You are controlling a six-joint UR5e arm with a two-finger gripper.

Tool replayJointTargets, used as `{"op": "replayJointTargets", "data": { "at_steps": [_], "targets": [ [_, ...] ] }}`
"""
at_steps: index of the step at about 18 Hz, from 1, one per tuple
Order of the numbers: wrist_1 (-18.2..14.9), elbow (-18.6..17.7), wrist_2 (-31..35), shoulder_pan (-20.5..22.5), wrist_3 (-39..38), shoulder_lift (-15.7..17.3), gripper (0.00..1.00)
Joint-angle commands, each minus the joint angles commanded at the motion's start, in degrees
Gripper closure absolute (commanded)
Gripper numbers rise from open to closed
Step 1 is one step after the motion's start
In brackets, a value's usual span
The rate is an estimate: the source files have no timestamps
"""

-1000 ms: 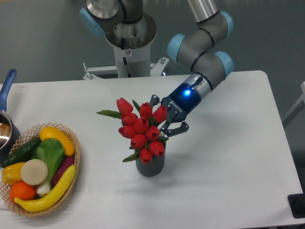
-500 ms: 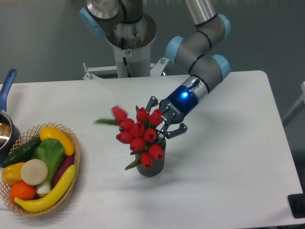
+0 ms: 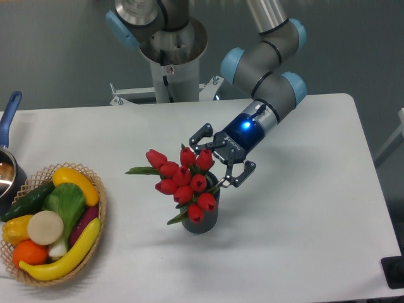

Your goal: Insert the flowers into the vase

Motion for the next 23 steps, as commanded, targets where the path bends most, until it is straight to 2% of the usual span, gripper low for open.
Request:
{"op": "replayJointTargets", "data": {
  "at_steps": [7, 12, 13, 16, 19, 23],
  "targets": [
    [-0.2, 1.9, 15.8, 4.7, -0.4, 6.5, 0.0],
    [-0.3, 7.4, 32.8, 6.9, -0.4, 11.0, 0.0],
    [-0.3, 8.3, 36.3, 7.1, -0.8, 11.5, 0.0],
    [-0.4, 13.1, 39.5, 8.0, -1.6, 11.8, 0.0],
    [-1.3, 17.9, 46.6, 9.1, -2.6, 11.8, 0.0],
    [-1.9, 19.0, 50.0, 9.6, 0.2, 12.5, 0.0]
  ]
}}
